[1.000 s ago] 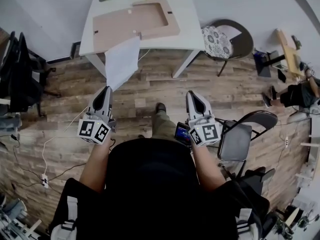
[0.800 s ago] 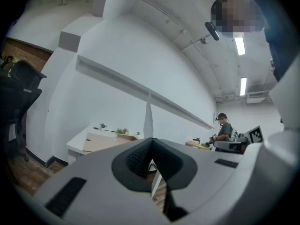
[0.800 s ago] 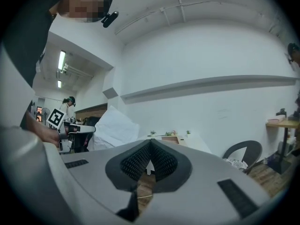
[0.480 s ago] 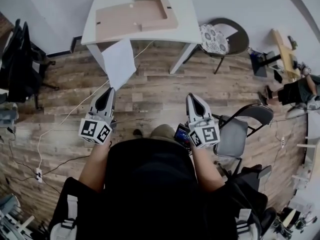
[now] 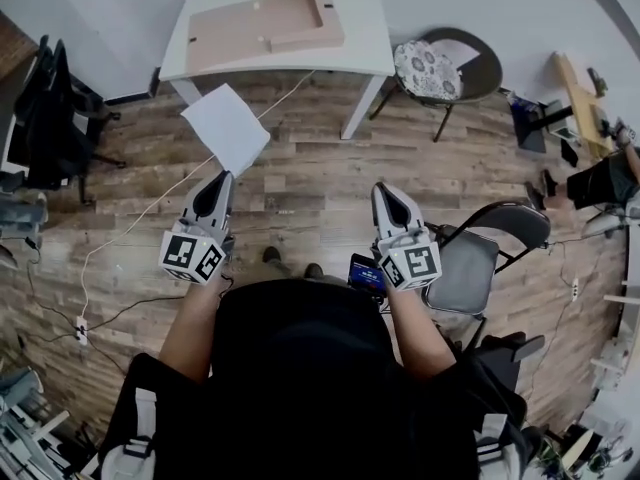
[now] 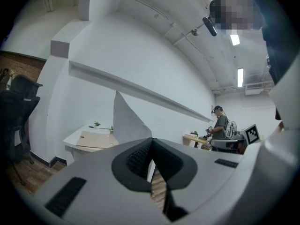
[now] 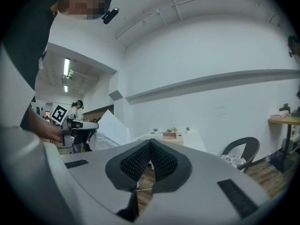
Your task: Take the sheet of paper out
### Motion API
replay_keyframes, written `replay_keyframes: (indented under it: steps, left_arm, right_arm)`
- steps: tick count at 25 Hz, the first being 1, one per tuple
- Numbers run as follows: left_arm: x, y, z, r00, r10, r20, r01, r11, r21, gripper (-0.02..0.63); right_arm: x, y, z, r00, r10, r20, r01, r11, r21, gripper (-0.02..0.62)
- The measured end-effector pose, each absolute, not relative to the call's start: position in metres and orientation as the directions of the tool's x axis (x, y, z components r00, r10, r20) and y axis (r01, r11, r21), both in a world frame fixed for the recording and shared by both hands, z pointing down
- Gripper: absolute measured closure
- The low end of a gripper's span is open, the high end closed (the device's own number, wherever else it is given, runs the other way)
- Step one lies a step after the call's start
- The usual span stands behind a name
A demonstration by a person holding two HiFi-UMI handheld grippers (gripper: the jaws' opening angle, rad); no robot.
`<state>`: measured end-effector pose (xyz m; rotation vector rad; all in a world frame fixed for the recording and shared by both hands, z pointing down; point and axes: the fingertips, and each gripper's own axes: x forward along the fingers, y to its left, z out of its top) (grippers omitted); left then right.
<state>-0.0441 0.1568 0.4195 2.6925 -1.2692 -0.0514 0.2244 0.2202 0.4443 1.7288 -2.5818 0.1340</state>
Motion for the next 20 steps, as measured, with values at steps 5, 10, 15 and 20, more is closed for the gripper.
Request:
replay_keyframes:
  steps: [5,10,15,20]
  left_arm:
    - [-0.010,0.183,0.426,0.652,-0.756,0.059,-0.754,-0.638,0.156,0.604]
    - [0.000,0.200,0.432,0.646,-0.759,0.084,-0.760,-0.628,0.167,0.604]
    - [0.007,0.212,0.432,0.634,-0.769,0.087,-0.771,-0.618,0.156,0.604]
    - [0.009,0.219,0.435,0.634,-0.768,0.091,-0.771,-0.618,0.151,0.604]
  right_arm:
    - [0.264,0.238,0.453,-0.364,-0.928,0.081,-0.931,0.361,-0.056,0.584]
    - [0.268,0.243,0.453,-0.385,-0.920,0.065,-0.922,0.381,-0.070,0.584]
    - [0.270,0.248,0.455,-0.404,-0.913,0.053,-0.914,0.399,-0.075,0.584]
    - [0.271,0.252,0.459,-0.400,-0.915,0.052,-0.915,0.395,-0.082,0.584]
